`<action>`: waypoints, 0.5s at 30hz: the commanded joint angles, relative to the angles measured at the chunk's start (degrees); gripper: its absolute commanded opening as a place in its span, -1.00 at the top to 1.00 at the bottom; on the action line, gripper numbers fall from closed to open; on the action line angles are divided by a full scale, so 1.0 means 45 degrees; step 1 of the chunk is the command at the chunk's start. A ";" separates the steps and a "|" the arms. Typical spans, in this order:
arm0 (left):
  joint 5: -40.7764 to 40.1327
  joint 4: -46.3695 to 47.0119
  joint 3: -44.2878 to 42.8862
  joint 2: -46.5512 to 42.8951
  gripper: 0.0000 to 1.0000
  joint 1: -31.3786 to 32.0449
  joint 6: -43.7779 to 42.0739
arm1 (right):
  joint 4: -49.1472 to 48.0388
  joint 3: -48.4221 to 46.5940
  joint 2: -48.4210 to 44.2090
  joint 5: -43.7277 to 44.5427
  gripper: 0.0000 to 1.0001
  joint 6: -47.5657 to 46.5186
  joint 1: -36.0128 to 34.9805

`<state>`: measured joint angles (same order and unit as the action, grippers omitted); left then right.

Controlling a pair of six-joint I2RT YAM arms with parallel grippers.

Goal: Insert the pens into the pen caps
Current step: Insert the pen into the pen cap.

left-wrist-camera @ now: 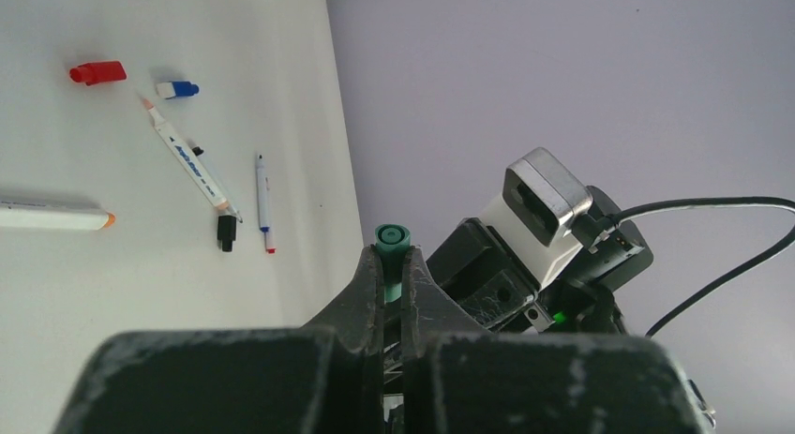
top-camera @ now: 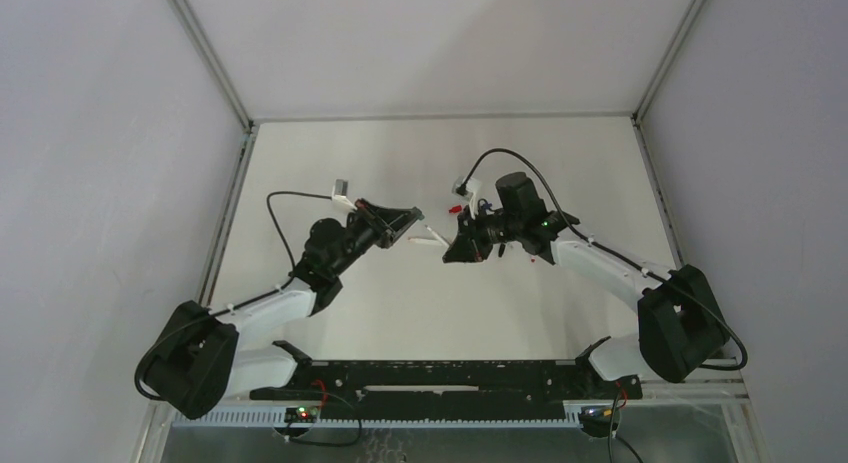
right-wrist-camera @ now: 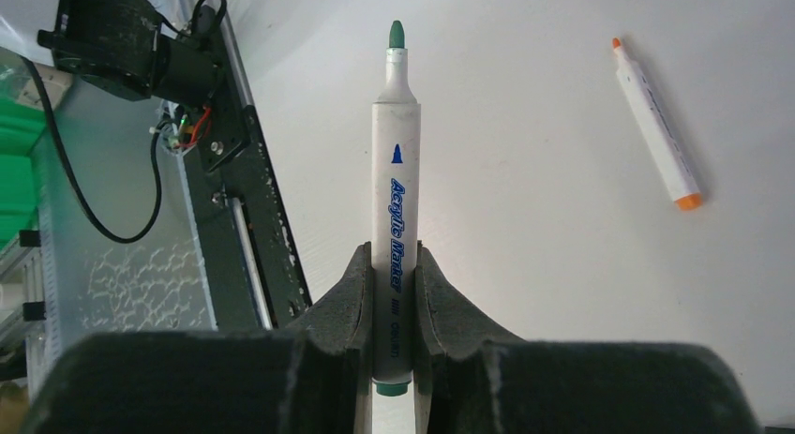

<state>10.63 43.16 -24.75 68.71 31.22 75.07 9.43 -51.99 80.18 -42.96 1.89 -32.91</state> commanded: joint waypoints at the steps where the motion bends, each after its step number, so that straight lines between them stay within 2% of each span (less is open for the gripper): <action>1: -0.0258 0.0512 0.0002 0.0114 1.00 0.0102 -0.0060 | -0.0542 -0.0010 -0.0259 -0.0679 1.00 0.0496 0.0170; 15: -0.0215 0.0626 -0.0309 0.0496 1.00 0.0360 -0.0141 | -0.0883 -0.0010 -0.0133 -0.0948 1.00 0.1159 0.0493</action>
<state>10.39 43.40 -24.75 70.24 32.14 75.02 7.62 -51.99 80.18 -46.26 5.10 -31.24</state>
